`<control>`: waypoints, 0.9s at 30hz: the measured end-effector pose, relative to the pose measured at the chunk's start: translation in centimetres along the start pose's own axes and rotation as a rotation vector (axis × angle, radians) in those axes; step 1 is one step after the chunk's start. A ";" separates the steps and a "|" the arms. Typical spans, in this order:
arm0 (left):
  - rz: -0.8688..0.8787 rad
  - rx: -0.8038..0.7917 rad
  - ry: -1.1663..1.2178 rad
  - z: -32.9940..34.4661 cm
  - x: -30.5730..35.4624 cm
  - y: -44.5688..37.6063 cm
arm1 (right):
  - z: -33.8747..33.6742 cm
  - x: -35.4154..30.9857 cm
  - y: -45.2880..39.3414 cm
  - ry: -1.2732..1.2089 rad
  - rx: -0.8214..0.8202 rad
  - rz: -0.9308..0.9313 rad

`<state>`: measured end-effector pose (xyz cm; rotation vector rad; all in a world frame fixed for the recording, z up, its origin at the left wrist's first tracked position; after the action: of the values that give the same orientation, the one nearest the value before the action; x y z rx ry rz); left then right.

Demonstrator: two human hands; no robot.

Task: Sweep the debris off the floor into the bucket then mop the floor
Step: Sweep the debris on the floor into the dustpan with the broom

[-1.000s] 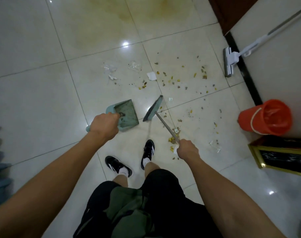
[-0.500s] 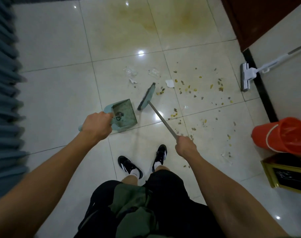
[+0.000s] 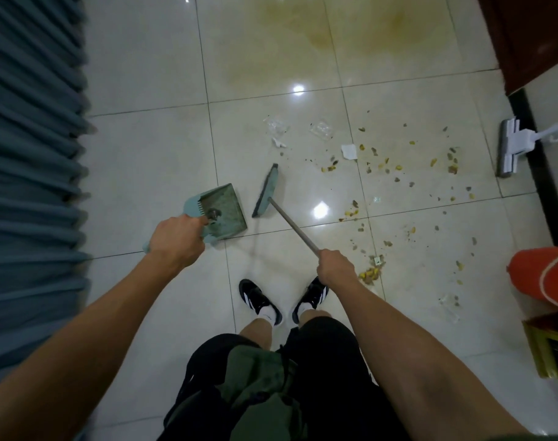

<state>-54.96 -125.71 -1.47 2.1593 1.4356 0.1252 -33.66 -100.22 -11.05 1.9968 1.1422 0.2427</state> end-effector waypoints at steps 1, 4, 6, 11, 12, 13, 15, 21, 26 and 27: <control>0.006 -0.001 0.003 -0.1 0.6 -0.1 | 0.0 1.0 0.2 -0.010 -0.002 0.022; 0.030 0.005 -0.004 -0.5 3.2 -0.3 | 0.2 5.2 1.7 -0.007 -0.012 0.089; 0.053 -0.002 0.004 -0.8 5.4 -0.3 | 0.3 8.3 3.0 0.003 -0.020 0.141; 0.104 -0.016 -0.007 -2.4 12.0 -0.5 | -0.8 14.2 5.1 -0.059 0.016 0.236; 0.113 -0.021 -0.009 -2.7 13.2 -0.6 | -1.1 15.1 5.3 -0.084 0.024 0.244; 0.118 -0.026 -0.010 -3.1 14.3 -0.7 | -1.4 15.9 5.6 -0.102 0.032 0.245; 0.123 -0.030 -0.001 -4.0 16.0 -0.9 | -2.0 17.3 5.7 -0.123 0.053 0.228; 0.108 0.014 0.081 -6.0 17.9 -2.0 | -5.3 18.7 3.9 -0.158 0.100 0.156; 0.124 0.046 0.104 -7.0 16.8 -4.2 | -7.7 16.5 1.2 -0.131 0.102 0.089; 0.118 0.051 0.109 -7.2 16.3 -5.0 | -8.1 16.0 0.5 -0.125 0.100 0.081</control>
<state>-54.71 -107.27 -1.23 2.3107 1.3839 0.2555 -28.33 -83.19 -8.72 2.1174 1.0135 0.1023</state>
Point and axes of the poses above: each hand's wrist, its own y-axis away from the middle knuckle, its own z-axis out of the palm, x = y × z, the point moved 4 cm from there along -y, towards the middle knuckle, and after that the axes turned 11 degrees about -z, right-handed, at the moved point
